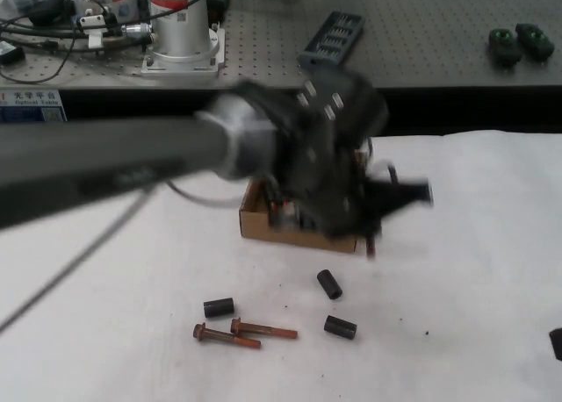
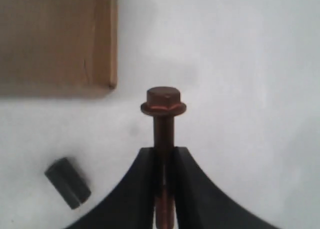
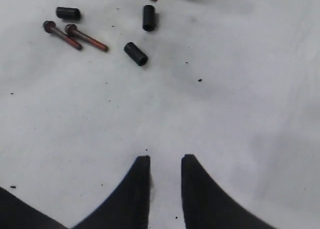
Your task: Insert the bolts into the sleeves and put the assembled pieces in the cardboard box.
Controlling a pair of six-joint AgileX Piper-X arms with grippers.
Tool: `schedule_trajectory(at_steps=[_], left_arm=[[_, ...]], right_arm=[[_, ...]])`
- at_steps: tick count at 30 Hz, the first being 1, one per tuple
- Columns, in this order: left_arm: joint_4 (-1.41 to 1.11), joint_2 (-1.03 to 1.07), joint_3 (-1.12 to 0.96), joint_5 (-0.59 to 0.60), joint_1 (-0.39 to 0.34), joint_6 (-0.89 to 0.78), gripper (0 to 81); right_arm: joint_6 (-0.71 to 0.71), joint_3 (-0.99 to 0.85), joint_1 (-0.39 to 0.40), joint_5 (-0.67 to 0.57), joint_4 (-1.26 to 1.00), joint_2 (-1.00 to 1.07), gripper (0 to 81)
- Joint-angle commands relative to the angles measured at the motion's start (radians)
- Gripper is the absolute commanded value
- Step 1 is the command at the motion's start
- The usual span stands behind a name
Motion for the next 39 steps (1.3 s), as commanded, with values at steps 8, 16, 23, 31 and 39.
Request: schedule_trajectory(at_steps=[8, 16, 23, 31, 39], left_arm=[[-0.113, -0.301, 0.24, -0.043, 0.09, 0.031, 0.6], [-0.628, -0.658, 0.765, 0.073, 0.15, -0.061, 0.6], [-0.71, -0.769, 0.884, 0.117, 0.15, -0.058, 0.6], [-0.835, -0.77, 0.884, 0.123, 0.15, -0.058, 0.6], [-0.852, -0.77, 0.884, 0.142, 0.15, -0.066, 0.6]], right_arm=[[-0.348, -0.008, -0.008, -0.095, 0.016, 0.22, 15.7], [-0.392, -0.175, -0.004, -0.103, 0.014, 0.647, 15.7], [-0.4, -0.445, 0.005, -0.019, 0.113, 0.969, 18.1], [-0.448, -0.673, 0.12, 0.035, 0.219, 1.175, 18.1], [-0.552, -0.776, 0.197, 0.053, 0.245, 1.271, 18.4]])
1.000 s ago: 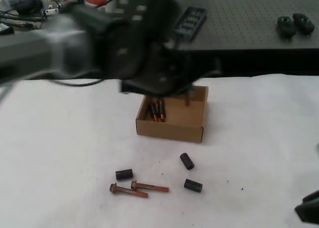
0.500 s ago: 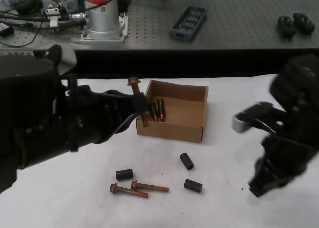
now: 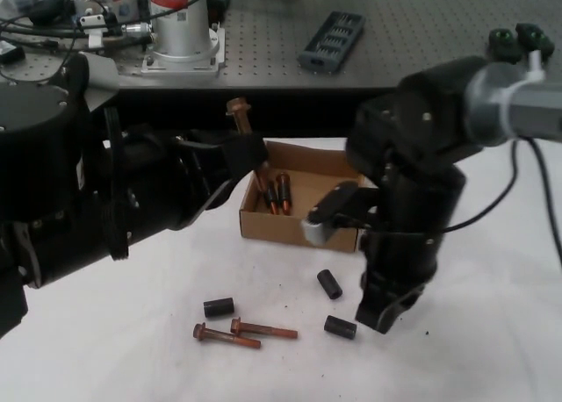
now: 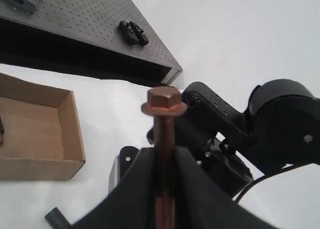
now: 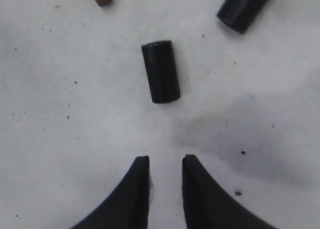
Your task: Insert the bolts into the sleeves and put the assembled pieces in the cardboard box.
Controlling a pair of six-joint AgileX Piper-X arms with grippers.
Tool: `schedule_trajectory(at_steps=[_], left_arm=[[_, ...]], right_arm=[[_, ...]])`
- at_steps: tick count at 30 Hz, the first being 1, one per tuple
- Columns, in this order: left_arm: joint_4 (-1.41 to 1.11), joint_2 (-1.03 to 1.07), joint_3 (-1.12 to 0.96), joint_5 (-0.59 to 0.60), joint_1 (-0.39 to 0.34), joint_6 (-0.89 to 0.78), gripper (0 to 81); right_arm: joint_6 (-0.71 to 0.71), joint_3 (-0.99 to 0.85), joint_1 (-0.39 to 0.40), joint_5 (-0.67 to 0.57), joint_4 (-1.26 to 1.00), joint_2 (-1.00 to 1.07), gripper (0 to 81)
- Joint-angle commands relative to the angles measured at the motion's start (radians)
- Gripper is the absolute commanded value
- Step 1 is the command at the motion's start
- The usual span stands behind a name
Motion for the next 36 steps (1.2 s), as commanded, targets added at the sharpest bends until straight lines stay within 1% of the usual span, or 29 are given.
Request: schedule_trajectory(at_steps=[1, 2, 5, 6, 10, 15, 18, 26, 30, 33, 36], left_arm=[[-0.033, -0.011, -0.004, 0.015, 0.0, -0.026, 0.6], [-0.033, -0.011, -0.004, 0.015, 0.0, -0.033, 0.6], [-0.033, -0.011, -0.004, 0.015, 0.0, -0.036, 0.6], [-0.033, -0.011, -0.004, 0.015, 0.0, -0.036, 0.6], [-0.033, -0.011, -0.004, 0.015, 0.0, -0.036, 0.6], [-0.033, -0.011, -0.004, 0.022, 0.0, -0.036, 0.6], [-0.033, -0.011, -0.004, 0.06, 0.006, -0.036, 0.6], [-0.037, -0.013, -0.004, 0.058, 0.013, -0.036, 0.6], [-0.053, -0.014, -0.004, 0.058, 0.039, -0.051, 0.6], [-0.089, -0.016, -0.004, 0.073, 0.069, -0.085, 0.6], [-0.144, -0.015, -0.004, 0.097, 0.107, -0.11, 0.6]], right_arm=[[-0.031, -0.037, 0.014, 0.008, 0.014, 0.025, 20.3], [-0.034, -0.04, 0.017, 0.018, 0.008, 0.035, 23.0], [-0.035, -0.054, 0.02, 0.044, -0.012, 0.058, 35.1], [-0.035, -0.061, 0.022, 0.051, -0.017, 0.066, 36.1], [-0.056, -0.098, 0.04, 0.066, -0.019, 0.106, 33.1], [-0.055, -0.157, 0.072, 0.083, -0.012, 0.164, 33.1], [-0.055, -0.181, 0.074, 0.083, 0.0, 0.185, 33.1], [-0.051, -0.183, 0.074, 0.083, 0.054, 0.196, 32.5], [-0.04, -0.183, 0.076, 0.083, 0.066, 0.196, 28.1], [-0.011, -0.183, 0.076, 0.076, 0.064, 0.196, 28.0], [-0.011, -0.177, 0.082, 0.076, 0.058, 0.196, 28.0]])
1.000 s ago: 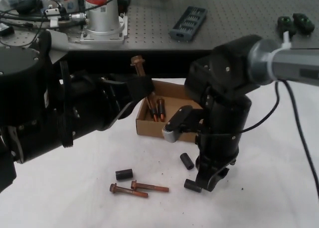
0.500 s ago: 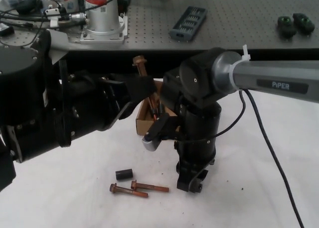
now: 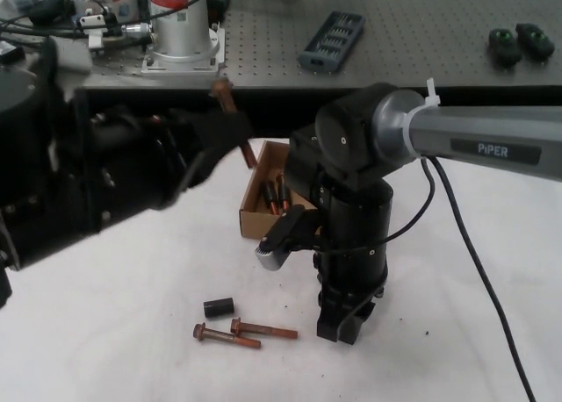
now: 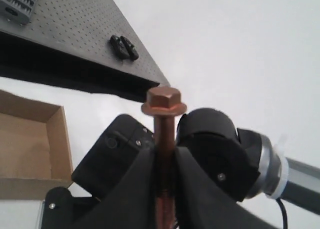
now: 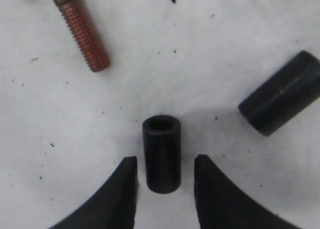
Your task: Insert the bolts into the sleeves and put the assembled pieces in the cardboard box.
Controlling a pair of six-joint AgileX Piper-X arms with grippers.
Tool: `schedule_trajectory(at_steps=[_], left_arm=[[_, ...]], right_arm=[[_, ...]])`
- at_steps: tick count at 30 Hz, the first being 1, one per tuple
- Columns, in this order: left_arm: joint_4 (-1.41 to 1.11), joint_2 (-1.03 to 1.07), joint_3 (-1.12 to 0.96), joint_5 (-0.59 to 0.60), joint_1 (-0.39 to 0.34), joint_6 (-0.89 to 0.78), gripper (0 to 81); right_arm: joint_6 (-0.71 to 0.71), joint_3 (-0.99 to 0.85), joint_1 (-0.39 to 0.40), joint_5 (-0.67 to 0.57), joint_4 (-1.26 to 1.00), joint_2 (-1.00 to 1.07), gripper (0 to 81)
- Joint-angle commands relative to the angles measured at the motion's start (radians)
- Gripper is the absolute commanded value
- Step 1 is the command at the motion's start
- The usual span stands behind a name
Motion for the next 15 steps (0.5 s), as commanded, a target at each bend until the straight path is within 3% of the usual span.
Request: schedule_trajectory(at_steps=[1, 11, 15], left_arm=[[-0.121, -0.02, -0.004, 0.044, 0.069, -0.06, 0.6], [-0.139, -0.11, -0.004, 0.099, 0.206, -0.058, 0.6], [-0.139, -0.129, -0.004, 0.103, 0.24, -0.058, 0.6]], right_arm=[[0.006, -0.003, 0.012, -0.014, 0.003, 0.005, 28.0], [0.011, 0.022, 0.057, -0.029, -0.062, 0.008, 27.5], [0.038, 0.022, 0.057, 0.035, -0.063, 0.008, 27.4]])
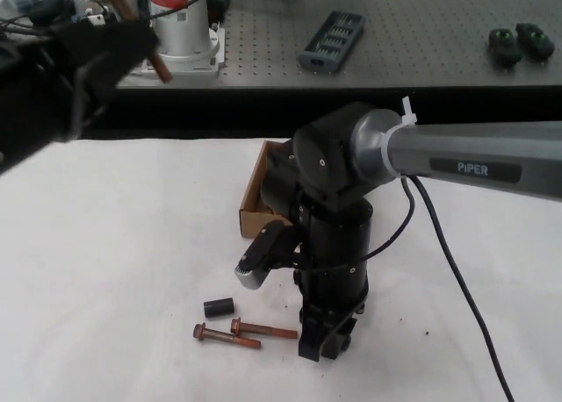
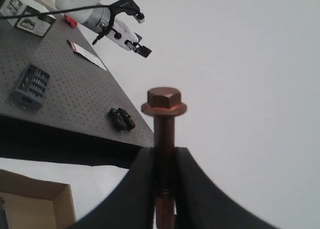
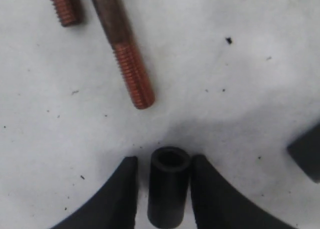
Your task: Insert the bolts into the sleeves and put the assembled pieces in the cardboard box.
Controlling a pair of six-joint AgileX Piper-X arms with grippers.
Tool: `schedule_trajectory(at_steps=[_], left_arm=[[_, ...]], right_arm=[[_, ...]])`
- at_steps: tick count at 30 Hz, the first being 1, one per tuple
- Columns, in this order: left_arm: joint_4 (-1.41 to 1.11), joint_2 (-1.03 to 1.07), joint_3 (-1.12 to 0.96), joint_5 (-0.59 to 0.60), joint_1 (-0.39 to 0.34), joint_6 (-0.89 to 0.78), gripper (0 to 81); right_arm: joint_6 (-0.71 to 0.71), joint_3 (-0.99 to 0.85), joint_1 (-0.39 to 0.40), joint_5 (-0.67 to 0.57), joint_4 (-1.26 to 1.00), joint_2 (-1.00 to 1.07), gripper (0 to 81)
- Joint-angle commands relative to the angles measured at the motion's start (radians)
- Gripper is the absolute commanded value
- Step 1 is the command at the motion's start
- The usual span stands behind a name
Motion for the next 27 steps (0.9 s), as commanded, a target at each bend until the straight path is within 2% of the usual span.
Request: schedule_trajectory(at_steps=[1, 8, 11, 13, 16, 20, 23, 27], left_arm=[[-0.022, -0.025, -0.004, 0.015, 0.028, -0.006, 0.6], [-0.022, -0.024, -0.004, 0.015, 0.045, -0.006, 0.6], [-0.02, -0.024, -0.004, 0.015, 0.044, -0.006, 0.6], [-0.003, -0.024, -0.004, 0.015, 0.044, 0.001, 0.6], [0.053, -0.024, 0.002, 0.008, 0.044, 0.036, 0.6], [0.077, -0.024, 0.038, -0.012, 0.044, 0.035, 0.6], [0.077, -0.024, 0.055, -0.018, 0.044, 0.035, 0.6], [-0.021, 0.013, 0.062, 0.012, 0.044, 0.03, 0.6]], right_arm=[[0.019, 0.002, 0.001, 0.036, -0.009, 0.0, 26.9], [0.04, 0.002, -0.002, 0.067, -0.023, 0.0, 8.6], [0.076, 0.002, -0.002, 0.067, -0.034, 0.0, 3.9], [0.1, 0.002, -0.011, 0.031, -0.043, 0.0, 3.4], [0.099, 0.002, -0.028, -0.093, -0.045, -0.018, 3.4], [0.099, 0.038, -0.064, -0.145, -0.102, -0.101, 3.4], [0.139, 0.129, -0.099, -0.221, -0.211, -0.212, 3.4], [0.234, 0.339, -0.156, -0.408, -0.42, -0.407, 3.4]])
